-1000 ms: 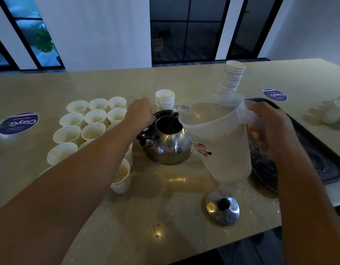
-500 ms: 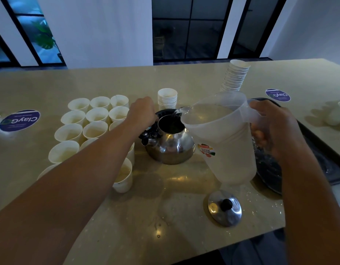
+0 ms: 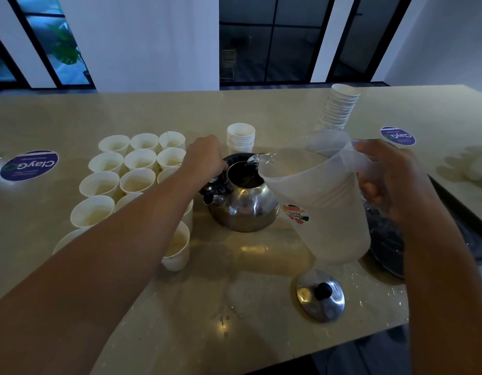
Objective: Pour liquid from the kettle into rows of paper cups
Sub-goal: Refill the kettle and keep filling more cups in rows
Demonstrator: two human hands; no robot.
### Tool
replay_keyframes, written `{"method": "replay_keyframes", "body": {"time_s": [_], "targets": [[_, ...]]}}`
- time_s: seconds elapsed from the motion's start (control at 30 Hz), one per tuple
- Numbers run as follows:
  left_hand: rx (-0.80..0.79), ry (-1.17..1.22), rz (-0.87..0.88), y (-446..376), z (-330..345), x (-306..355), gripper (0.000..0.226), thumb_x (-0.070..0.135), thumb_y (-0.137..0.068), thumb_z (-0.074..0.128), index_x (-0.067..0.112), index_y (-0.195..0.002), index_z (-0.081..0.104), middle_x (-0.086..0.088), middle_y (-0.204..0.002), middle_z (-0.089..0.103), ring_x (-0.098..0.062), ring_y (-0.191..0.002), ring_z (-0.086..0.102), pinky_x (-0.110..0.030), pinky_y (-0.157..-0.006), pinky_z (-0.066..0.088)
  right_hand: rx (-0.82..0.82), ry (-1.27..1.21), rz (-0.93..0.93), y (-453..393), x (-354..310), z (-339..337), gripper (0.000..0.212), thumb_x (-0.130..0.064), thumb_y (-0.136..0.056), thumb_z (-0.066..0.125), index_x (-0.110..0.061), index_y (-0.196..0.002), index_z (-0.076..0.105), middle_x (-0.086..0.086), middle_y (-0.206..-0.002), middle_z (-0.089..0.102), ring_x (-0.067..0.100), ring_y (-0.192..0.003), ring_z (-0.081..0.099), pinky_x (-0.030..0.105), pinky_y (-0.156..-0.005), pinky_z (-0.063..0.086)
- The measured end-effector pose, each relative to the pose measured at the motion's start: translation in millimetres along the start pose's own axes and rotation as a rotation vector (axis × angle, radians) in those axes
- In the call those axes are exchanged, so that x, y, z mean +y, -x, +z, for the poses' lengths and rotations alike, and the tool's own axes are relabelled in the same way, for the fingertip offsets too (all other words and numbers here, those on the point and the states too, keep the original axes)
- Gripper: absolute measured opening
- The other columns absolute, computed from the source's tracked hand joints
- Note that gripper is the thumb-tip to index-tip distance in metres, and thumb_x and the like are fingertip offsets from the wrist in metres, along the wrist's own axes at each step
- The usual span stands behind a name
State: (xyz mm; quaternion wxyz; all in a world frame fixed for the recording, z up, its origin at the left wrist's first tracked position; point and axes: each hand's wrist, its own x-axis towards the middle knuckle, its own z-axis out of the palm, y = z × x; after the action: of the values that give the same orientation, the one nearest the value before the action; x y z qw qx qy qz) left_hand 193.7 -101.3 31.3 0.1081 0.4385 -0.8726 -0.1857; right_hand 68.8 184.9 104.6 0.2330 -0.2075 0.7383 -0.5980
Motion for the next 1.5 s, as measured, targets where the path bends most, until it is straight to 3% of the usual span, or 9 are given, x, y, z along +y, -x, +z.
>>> {"method": "replay_keyframes", "body": {"time_s": [0.23,0.57,0.8,0.9,1.1,1.5], "targets": [[-0.003,0.007,0.001,0,-1,0,0.034,0.031,-0.079,0.084,0.009,-0.102,0.071,-0.008,-0.092,0.071,-0.026,-0.087,0.067,-0.039,-0.080,0.057,-0.004,0.024,-0.003,-3,-2,1,0.066,-0.052,-0.069,0.063,-0.006,-0.117,0.066,0.003,-0.060,0.049,0.012,-0.044,0.038,0.020,-0.040,0.030],[-0.001,0.022,-0.001,0,0,-1,0.032,0.032,-0.079,0.084,0.009,-0.098,0.071,-0.007,-0.088,0.070,-0.025,-0.083,0.067,-0.036,-0.075,0.055,0.014,0.020,0.021,-6,-3,3,0.061,-0.049,-0.071,0.064,-0.004,-0.112,0.067,0.003,-0.061,0.050,0.012,-0.045,0.038,0.022,-0.040,0.030],[-0.010,0.044,-0.003,0,-2,-2,0.032,0.032,-0.079,0.083,0.008,-0.097,0.071,-0.008,-0.087,0.071,-0.025,-0.083,0.067,-0.036,-0.075,0.054,0.011,0.036,0.020,-6,-8,7,0.043,-0.048,-0.073,0.063,-0.012,-0.096,0.068,0.000,-0.054,0.047,0.011,-0.042,0.037,0.018,-0.038,0.030],[-0.020,0.070,-0.011,1,-3,-2,0.031,0.031,-0.079,0.083,0.008,-0.095,0.071,-0.008,-0.083,0.071,-0.025,-0.080,0.069,-0.035,-0.073,0.054,0.020,0.049,0.017,-7,-10,9,0.048,-0.051,-0.067,0.064,-0.012,-0.094,0.068,0.002,-0.054,0.049,0.013,-0.042,0.037,0.021,-0.039,0.030],[-0.023,0.083,-0.008,1,-3,-2,0.030,0.029,-0.079,0.084,0.007,-0.094,0.071,-0.009,-0.084,0.073,-0.026,-0.079,0.071,-0.041,-0.081,0.059,0.025,0.091,0.037,-8,-13,13,0.037,-0.051,-0.067,0.064,-0.016,-0.078,0.062,0.002,-0.054,0.049,0.014,-0.043,0.037,0.022,-0.041,0.029],[-0.025,0.066,0.000,0,-2,-4,0.031,0.032,-0.079,0.083,0.009,-0.095,0.072,-0.007,-0.084,0.073,-0.024,-0.082,0.070,-0.039,-0.080,0.058,0.005,0.114,0.066,-11,-16,15,0.045,-0.054,-0.070,0.064,-0.013,-0.088,0.063,0.000,-0.054,0.050,0.012,-0.043,0.039,0.022,-0.041,0.032]]}}
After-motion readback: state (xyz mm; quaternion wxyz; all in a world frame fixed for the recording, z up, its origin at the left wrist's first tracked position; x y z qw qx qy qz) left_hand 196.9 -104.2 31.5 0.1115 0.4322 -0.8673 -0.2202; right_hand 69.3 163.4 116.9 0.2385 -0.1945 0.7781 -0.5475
